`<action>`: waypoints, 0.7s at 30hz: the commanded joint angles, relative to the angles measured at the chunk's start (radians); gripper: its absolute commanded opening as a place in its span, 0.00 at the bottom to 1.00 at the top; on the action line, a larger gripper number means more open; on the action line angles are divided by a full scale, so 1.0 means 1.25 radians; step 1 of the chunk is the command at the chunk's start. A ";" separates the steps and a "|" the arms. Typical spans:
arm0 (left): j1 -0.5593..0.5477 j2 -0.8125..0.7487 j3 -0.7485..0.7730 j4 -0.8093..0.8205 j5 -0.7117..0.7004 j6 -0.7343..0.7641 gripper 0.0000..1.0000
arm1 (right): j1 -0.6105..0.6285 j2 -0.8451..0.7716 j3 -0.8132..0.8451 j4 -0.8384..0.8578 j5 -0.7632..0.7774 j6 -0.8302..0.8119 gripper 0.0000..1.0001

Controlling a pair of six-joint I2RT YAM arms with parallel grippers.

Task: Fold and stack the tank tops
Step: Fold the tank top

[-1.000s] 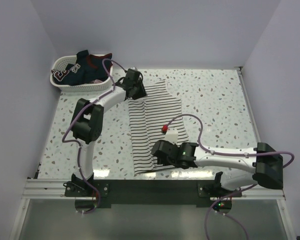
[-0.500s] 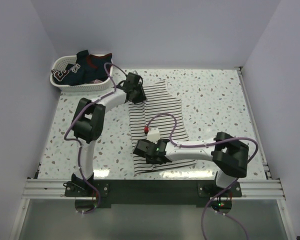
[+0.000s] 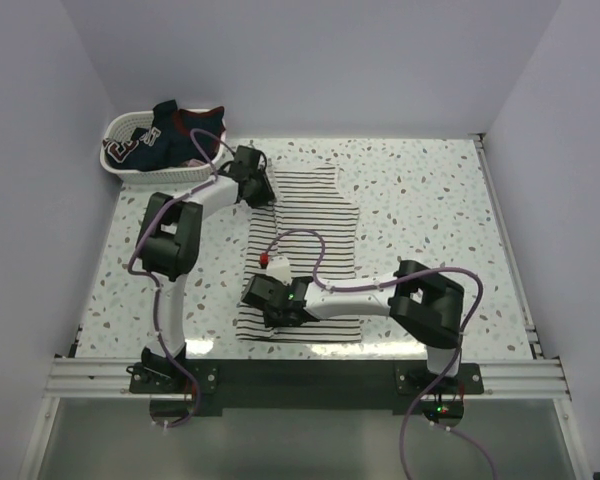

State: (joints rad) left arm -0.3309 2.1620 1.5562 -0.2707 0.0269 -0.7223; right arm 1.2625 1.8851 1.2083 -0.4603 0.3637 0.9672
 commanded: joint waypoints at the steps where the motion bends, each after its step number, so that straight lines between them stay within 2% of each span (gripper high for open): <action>1: 0.022 -0.003 0.018 0.020 0.018 0.033 0.36 | 0.004 0.028 0.030 0.034 -0.053 -0.002 0.36; 6: 0.022 -0.021 0.047 0.030 0.045 0.064 0.41 | -0.004 -0.033 0.003 0.025 -0.028 0.004 0.43; 10: 0.022 -0.057 0.083 0.032 0.073 0.073 0.49 | -0.028 -0.143 -0.035 0.004 0.002 0.003 0.52; 13: 0.019 -0.096 0.094 0.032 0.068 0.072 0.51 | -0.080 -0.243 -0.074 -0.001 0.011 -0.025 0.54; 16: 0.008 -0.143 0.083 0.029 0.049 0.076 0.53 | -0.206 -0.337 -0.136 0.010 -0.042 -0.064 0.53; 17: 0.003 -0.155 0.074 0.025 0.045 0.076 0.53 | -0.290 -0.374 -0.157 0.023 -0.089 -0.078 0.52; 21: -0.052 -0.231 -0.002 0.026 0.030 0.061 0.53 | -0.484 -0.363 -0.124 0.028 -0.184 -0.181 0.50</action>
State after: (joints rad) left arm -0.3355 1.9896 1.6032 -0.2653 0.0776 -0.6601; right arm 0.7845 1.4113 1.0389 -0.4290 0.2424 0.8570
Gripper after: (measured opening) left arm 0.526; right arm 0.512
